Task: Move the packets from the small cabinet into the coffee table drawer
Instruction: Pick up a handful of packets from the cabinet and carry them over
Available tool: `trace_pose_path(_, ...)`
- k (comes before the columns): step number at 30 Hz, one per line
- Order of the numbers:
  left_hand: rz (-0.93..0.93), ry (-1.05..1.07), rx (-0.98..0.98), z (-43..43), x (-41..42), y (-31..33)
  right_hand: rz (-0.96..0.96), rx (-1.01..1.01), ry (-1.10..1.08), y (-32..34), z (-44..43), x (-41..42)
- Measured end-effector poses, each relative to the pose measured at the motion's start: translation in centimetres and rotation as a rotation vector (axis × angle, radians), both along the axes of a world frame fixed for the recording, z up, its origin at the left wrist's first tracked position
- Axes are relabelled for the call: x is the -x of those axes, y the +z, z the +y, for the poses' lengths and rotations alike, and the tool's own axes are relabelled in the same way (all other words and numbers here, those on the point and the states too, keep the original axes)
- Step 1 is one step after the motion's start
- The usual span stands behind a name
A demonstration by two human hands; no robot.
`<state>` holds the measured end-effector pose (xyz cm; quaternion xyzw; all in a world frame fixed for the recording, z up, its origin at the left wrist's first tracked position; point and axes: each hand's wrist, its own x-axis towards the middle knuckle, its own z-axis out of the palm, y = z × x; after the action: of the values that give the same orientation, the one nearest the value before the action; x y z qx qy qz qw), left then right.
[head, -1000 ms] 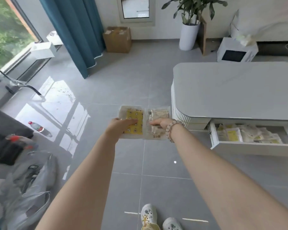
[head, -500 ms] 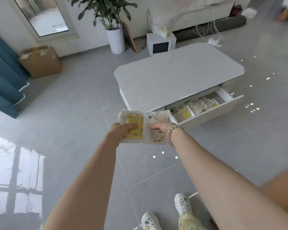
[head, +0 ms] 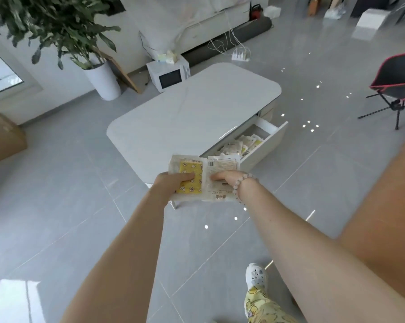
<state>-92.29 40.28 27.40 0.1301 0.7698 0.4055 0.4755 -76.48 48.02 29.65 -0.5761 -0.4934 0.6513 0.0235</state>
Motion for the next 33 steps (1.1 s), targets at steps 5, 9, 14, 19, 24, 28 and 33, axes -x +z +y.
trace_pose_path(5,-0.007,-0.008,-0.005,5.7,-1.8,0.1,-0.039,-0.015,0.012,0.6,5.2,-2.6)
trace_pose_path(9,-0.019,-0.035,0.013,10.4,-4.1,-0.3,0.014,0.009,-0.03,0.3,9.8,-4.2)
trace_pose_path(14,-0.022,-0.06,0.012,16.0,-6.4,-0.4,-0.039,0.012,-0.026,-0.1,14.9,-6.9)
trace_pose_path(19,-0.034,-0.063,0.023,19.7,-7.8,-0.9,-0.041,0.032,-0.009,-1.4,19.0,-7.8)
trace_pose_path(24,-0.029,-0.071,0.062,22.7,-8.3,-1.4,-0.023,0.083,-0.039,-2.5,22.1,-8.4)
trace_pose_path(28,-0.026,-0.102,0.078,25.6,-8.1,-1.8,0.006,0.125,-0.074,-3.4,24.5,-8.5)
trace_pose_path(33,-0.035,-0.151,0.086,29.9,-8.3,-2.7,-0.139,0.094,0.108,-3.7,28.3,-8.1)
